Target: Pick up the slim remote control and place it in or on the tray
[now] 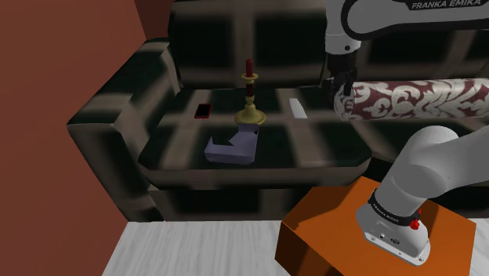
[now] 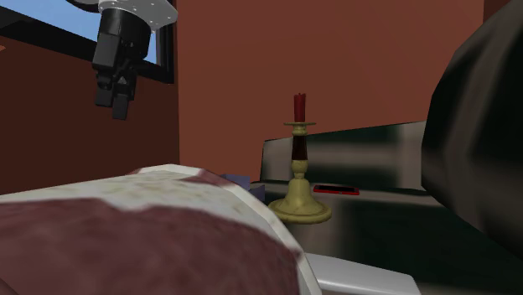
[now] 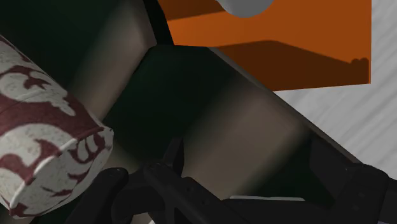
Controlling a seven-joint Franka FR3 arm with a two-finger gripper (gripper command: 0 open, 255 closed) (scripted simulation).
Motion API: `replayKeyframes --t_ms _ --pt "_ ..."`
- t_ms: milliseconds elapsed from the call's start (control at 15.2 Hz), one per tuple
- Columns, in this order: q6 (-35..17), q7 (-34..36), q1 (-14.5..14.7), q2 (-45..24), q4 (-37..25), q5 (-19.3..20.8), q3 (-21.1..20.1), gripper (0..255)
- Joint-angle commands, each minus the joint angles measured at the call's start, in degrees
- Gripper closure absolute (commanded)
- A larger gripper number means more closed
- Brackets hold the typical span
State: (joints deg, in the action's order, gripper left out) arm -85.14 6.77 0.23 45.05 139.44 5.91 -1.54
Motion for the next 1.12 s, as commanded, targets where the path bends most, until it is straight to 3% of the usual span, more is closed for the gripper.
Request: replayKeyframes --t_ms 0,528,1056 --pt "0.0 0.0 0.0 0.0 0.0 0.0 0.0 0" --pt "-14.7 5.0 -4.2 -14.2 -1.7 0.4 3.1 0" --pt "-26.5 8.9 -7.5 -29.6 -7.7 -0.4 6.6 0"
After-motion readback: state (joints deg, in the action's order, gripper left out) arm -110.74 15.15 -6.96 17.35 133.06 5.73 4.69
